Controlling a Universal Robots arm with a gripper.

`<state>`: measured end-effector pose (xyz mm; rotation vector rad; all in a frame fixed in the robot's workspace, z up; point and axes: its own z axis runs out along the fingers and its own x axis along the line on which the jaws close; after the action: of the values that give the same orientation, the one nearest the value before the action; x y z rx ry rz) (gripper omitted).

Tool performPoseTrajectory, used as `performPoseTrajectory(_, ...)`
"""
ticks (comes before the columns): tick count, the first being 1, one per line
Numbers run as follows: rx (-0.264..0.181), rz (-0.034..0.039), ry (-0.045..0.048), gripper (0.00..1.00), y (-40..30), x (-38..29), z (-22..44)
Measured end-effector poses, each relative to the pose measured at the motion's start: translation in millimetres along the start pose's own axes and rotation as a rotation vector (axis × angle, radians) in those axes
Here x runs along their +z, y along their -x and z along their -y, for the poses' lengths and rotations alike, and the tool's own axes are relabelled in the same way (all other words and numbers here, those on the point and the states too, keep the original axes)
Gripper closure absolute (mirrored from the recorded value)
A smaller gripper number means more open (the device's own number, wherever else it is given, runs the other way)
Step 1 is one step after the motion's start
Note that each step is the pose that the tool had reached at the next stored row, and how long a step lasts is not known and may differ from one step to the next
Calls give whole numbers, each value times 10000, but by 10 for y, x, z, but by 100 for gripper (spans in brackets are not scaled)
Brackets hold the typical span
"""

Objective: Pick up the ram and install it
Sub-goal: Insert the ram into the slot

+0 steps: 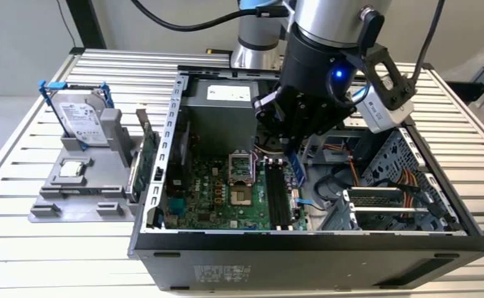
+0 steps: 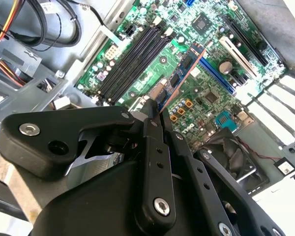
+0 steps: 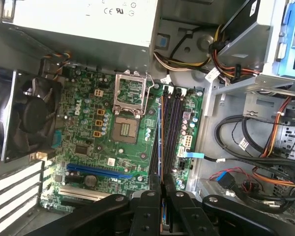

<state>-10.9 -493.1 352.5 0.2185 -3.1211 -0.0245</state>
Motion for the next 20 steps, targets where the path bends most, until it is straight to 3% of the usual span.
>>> performPoseTrajectory(20, 1, -9, -67, 100, 1, 55, 0)
